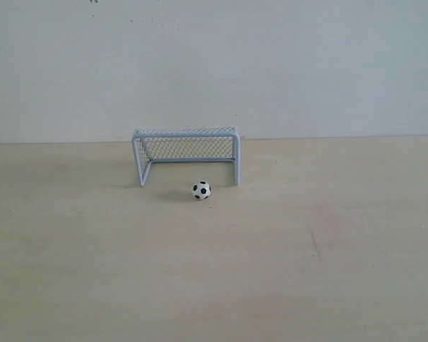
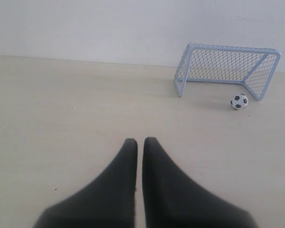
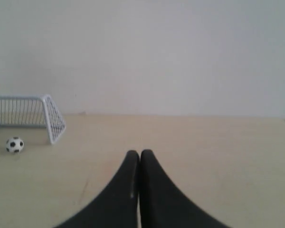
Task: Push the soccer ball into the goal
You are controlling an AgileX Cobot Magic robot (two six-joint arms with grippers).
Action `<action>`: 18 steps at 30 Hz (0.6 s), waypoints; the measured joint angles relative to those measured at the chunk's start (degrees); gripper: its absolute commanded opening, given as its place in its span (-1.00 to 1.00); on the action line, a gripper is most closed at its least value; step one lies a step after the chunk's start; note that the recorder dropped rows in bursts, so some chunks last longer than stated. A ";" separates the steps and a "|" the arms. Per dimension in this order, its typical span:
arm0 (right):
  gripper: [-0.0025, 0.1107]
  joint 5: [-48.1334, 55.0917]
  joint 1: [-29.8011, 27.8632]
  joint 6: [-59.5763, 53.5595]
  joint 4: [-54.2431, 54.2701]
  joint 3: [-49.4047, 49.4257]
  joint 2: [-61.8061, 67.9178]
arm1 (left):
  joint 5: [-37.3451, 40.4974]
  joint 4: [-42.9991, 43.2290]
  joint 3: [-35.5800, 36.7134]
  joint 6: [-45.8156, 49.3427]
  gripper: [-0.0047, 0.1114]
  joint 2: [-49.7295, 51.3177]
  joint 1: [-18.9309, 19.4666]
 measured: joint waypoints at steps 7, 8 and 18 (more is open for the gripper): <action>-0.96 10.44 0.00 0.24 -0.85 0.23 0.00 | 0.00 0.00 0.00 0.00 -0.84 0.00 0.00; -0.96 10.90 0.00 0.24 -0.96 0.29 0.00 | 0.00 0.00 0.00 0.00 -0.84 0.00 0.00; -0.96 12.89 0.00 0.24 -2.25 0.29 0.00 | 0.00 0.00 0.00 0.00 -0.84 0.00 0.00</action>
